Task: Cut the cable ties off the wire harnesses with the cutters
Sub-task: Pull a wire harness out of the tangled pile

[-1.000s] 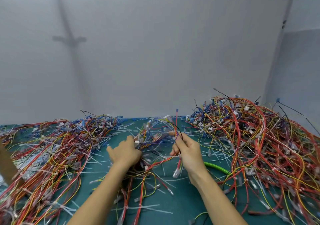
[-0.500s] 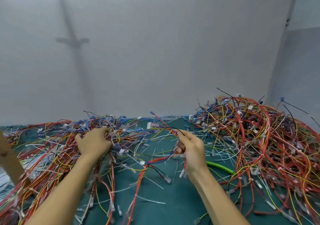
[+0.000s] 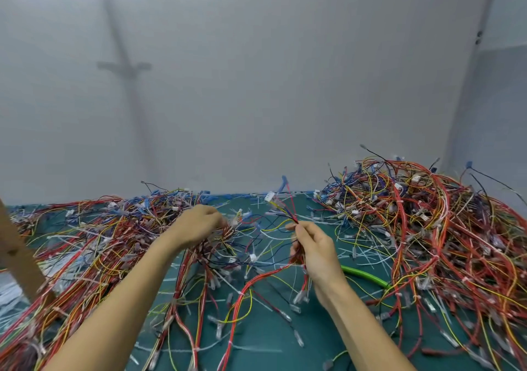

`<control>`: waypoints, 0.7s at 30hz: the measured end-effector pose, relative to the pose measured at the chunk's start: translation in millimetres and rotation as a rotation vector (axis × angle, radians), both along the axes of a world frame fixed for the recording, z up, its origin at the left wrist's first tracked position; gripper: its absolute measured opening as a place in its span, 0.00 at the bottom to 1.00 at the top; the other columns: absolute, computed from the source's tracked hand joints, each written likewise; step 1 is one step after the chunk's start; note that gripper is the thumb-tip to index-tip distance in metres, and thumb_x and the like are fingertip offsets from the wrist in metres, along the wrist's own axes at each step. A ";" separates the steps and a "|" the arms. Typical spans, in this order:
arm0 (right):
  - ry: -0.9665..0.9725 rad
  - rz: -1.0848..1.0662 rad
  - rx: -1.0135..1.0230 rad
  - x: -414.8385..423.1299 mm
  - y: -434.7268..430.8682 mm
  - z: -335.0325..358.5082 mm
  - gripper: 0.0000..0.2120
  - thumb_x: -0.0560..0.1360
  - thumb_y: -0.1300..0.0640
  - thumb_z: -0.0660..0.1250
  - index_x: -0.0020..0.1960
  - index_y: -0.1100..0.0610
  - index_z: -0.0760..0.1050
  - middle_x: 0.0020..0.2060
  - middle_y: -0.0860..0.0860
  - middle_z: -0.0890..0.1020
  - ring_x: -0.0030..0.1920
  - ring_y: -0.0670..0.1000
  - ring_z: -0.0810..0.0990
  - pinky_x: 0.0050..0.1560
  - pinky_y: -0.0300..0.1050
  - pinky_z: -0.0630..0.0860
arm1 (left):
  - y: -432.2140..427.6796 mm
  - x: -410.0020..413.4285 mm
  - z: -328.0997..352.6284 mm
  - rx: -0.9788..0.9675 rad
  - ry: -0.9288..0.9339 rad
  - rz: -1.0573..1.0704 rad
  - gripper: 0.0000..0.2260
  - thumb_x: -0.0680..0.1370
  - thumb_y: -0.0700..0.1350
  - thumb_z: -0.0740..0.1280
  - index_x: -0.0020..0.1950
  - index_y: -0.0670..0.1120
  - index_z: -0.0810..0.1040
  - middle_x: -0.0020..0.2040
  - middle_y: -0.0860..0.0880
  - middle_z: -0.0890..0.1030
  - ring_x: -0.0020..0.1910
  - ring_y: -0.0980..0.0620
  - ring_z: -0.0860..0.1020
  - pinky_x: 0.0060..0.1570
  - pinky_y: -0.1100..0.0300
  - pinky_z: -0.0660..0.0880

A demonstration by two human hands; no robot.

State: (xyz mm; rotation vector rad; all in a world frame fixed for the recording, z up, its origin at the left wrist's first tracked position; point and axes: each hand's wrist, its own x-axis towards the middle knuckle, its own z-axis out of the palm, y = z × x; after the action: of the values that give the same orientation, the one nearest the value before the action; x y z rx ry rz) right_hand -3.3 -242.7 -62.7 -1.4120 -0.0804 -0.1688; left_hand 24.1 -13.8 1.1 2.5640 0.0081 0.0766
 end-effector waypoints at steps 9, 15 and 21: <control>-0.100 -0.127 0.105 4.7 -4.3 -1.6 0.10 0.83 0.58 0.58 0.49 0.53 0.78 0.27 0.42 0.73 0.30 0.43 0.72 0.32 0.34 0.72 | -12.8 2.6 -6.9 0.226 -0.043 0.080 0.06 0.77 0.49 0.68 0.41 0.51 0.79 0.44 0.49 0.82 0.51 0.45 0.80 0.57 0.50 0.74; -0.059 0.030 -0.107 1.5 7.5 -8.0 0.11 0.82 0.59 0.61 0.46 0.49 0.80 0.29 0.45 0.76 0.30 0.45 0.73 0.34 0.40 0.73 | -29.3 -4.4 -6.2 -0.145 -0.446 0.088 0.05 0.78 0.45 0.68 0.45 0.45 0.79 0.43 0.48 0.81 0.39 0.48 0.81 0.45 0.52 0.75; -0.068 -0.142 0.065 1.1 -3.0 1.0 0.11 0.82 0.58 0.60 0.47 0.51 0.80 0.30 0.43 0.78 0.31 0.42 0.74 0.32 0.36 0.72 | -8.7 4.9 -8.2 -0.239 -0.578 0.231 0.04 0.80 0.43 0.66 0.48 0.44 0.77 0.45 0.44 0.79 0.43 0.42 0.79 0.46 0.46 0.76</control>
State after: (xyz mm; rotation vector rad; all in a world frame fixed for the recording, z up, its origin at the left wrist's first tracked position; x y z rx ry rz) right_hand -2.2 -245.7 -61.7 -1.3474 -0.0307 -0.3340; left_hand 29.0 -22.6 -7.0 2.2068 0.0881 0.8447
